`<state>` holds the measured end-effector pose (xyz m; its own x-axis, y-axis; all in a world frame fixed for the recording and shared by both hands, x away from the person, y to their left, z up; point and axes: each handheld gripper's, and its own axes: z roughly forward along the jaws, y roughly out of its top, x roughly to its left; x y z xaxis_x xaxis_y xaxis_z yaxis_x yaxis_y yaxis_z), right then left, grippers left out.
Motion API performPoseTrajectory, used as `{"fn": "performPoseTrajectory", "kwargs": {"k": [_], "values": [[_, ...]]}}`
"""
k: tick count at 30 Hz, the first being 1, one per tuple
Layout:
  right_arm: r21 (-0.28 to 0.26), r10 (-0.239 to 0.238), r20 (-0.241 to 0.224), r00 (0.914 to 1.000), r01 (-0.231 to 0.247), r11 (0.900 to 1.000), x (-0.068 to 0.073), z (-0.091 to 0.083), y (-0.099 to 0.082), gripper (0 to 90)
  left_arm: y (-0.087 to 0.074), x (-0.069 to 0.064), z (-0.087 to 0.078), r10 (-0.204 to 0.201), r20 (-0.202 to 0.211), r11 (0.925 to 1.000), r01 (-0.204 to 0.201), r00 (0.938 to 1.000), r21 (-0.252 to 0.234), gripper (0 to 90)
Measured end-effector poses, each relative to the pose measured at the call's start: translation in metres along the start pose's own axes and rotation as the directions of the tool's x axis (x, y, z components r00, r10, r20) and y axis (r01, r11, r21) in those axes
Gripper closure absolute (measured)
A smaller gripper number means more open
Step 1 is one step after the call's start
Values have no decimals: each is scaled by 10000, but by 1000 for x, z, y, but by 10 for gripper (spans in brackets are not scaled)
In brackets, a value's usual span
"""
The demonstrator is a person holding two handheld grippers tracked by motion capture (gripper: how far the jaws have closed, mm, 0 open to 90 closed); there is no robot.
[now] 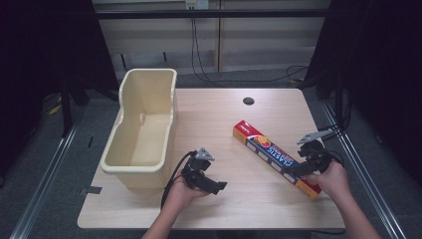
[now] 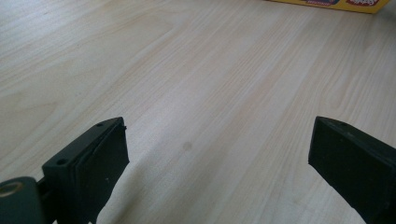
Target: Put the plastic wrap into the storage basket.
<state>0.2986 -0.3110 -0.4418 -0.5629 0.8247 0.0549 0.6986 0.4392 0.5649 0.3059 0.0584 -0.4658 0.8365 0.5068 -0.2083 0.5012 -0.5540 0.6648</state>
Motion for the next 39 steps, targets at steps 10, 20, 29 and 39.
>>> {"fn": "performPoseTrajectory", "kwargs": {"k": [10,20,29,39], "values": [[450,-210,131,9997,204,9988,4,12,16,127,0,3,-4,-132,35,9998,132,9999,-127,50],[1271,-428,464,9980,366,9912,2,32,29,159,0,4,-3,-104,67,9999,105,9999,-58,50],[1456,-498,393,9980,436,9884,4,41,32,203,1,3,-1,-115,65,9999,115,9999,-42,52],[1310,-364,537,9979,291,9910,9,43,30,224,0,2,1,-119,-23,9999,119,9999,82,54]]}}
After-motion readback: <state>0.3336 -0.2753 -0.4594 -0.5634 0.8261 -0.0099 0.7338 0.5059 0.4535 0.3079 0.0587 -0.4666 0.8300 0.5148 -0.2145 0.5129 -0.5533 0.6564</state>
